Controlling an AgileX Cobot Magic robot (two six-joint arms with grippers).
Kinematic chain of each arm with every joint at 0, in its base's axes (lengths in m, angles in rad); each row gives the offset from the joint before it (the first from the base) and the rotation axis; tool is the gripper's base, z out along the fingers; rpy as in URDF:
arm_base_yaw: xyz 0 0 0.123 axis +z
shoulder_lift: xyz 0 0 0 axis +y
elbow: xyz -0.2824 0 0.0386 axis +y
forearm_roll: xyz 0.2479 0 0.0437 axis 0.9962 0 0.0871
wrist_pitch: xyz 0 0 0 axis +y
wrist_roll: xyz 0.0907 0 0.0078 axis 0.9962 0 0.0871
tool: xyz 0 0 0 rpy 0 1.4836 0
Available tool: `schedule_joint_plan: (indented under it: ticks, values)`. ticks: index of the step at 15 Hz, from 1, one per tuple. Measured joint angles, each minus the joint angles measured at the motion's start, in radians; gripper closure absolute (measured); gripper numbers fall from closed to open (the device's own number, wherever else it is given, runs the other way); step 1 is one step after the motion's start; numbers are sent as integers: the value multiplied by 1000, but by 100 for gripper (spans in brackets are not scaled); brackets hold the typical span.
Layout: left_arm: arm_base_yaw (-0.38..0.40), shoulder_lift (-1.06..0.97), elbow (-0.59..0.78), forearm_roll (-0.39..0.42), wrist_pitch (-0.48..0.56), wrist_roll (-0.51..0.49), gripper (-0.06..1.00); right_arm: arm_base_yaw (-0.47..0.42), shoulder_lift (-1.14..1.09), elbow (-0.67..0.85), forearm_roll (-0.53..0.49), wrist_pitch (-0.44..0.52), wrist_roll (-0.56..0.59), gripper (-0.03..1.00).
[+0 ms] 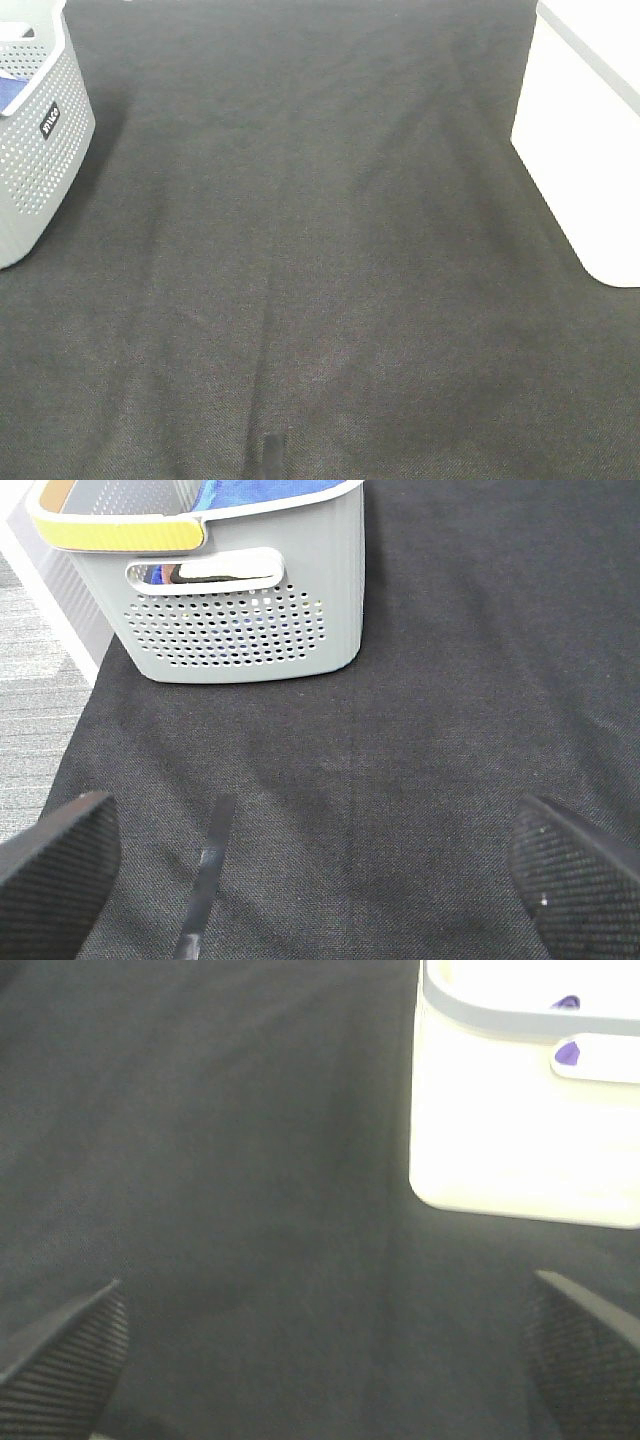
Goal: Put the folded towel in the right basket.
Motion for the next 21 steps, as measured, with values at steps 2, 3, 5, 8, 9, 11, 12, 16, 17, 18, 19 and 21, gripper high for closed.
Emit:
schedule_joint_plan:
  ticks: [2,3,5,8,9,11,12,16,17,18,19,21]
  values:
    - [0,0,0,0,0,0,-5,0,-1,9,-9,7,0,-1]
    - [0,0,0,0,0,0,-5,1,-1,9,-9,9,0,-1]
    - [0,0,0,0,0,0,-5,35,-1,9,-11,13,1,-1]
    - [0,0,0,0,0,0,-5,44,-1,9,-17,13,13,-1]
    - [0,0,0,0,0,0,-5,44,-1,9,-26,13,30,-1]
    - [0,0,0,0,0,0,-5,44,-1,9,-32,13,54,-1]
    - [0,0,0,0,0,0,-5,44,-1,9,-32,13,55,-1]
    - [0,0,0,0,0,0,-5,44,-1,9,-33,13,56,-1]
    - [0,0,0,0,0,0,-5,44,-1,9,-33,13,56,-1]
    - [0,0,0,0,0,0,-5,44,-1,9,-33,13,56,-1]
    - [0,0,0,0,0,0,-5,44,-1,9,-33,13,56,-1]
    - [0,0,0,0,0,0,-5,44,-1,9,-33,13,57,-1]
